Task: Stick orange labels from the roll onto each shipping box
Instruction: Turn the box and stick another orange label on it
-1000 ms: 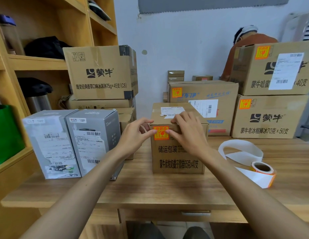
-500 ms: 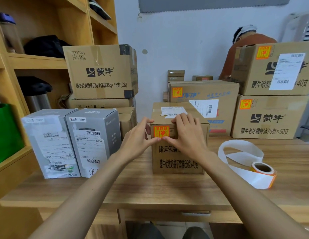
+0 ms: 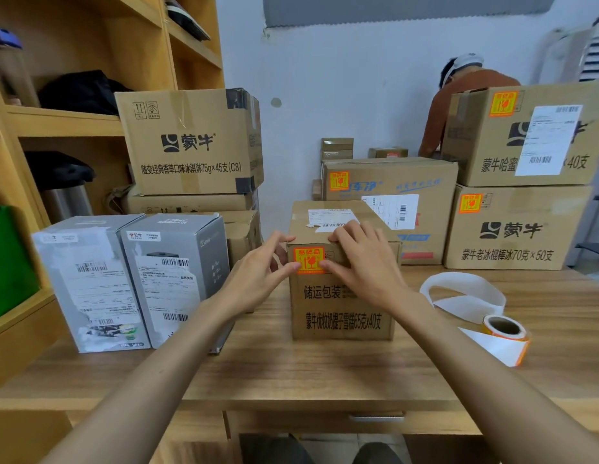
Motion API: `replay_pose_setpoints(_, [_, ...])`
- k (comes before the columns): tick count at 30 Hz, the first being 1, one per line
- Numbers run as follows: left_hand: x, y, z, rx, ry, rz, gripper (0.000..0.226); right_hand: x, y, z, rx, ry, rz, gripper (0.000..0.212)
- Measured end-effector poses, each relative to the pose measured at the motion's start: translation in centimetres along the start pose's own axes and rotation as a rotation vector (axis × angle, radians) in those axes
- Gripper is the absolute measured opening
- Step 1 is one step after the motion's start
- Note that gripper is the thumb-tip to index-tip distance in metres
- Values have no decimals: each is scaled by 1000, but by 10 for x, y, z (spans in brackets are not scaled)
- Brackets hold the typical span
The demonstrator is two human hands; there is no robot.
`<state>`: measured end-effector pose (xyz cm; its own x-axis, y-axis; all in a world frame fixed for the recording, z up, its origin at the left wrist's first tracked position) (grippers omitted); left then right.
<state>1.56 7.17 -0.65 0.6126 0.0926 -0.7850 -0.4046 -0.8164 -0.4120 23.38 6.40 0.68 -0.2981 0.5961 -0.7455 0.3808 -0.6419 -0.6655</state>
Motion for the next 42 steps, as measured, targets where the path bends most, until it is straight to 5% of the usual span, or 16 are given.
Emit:
replay_pose_setpoints(6, [-4, -3, -6, -1, -73, -44, 34, -2, -2, 0, 12, -7, 33, 34])
replay_pose_setpoints(12, [-7, 4, 1, 8, -84, -37, 37, -29, 11, -24, 80, -88, 73, 58])
replay_pose_setpoints(17, [-11, 6, 2, -10, -39, -52, 37, -40, 30, -55, 132, -180, 212, 53])
replay_pose_setpoints(28, [-5, 11, -13, -175, 17, -449, 24, -24, 39, 22, 177, 50, -72, 42])
replay_pose_setpoints(35, [19, 40, -36, -93, 28, -272, 71, -49, 29, 18, 159, -503, -49, 34])
replay_pose_setpoints(38, [20, 42, -35, -134, -35, -207, 86, -54, 30, -34, 392, -605, -112, 27])
replay_pose_setpoints(42, [21, 36, -38, -160, -43, -177, 92, -37, 28, -108, 713, -807, -99, 51])
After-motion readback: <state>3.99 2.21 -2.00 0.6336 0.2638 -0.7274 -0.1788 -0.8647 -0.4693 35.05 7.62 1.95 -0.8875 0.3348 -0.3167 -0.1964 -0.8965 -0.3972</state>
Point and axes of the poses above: each hand's wrist, its own y-axis away from the middle knuckle, its own x-axis out of the palm, z = x × y, the point moved 2 cm from there along -y, towards the middle knuckle, and after that the axes turned 10 degrees about z, right-handed, at the moved point
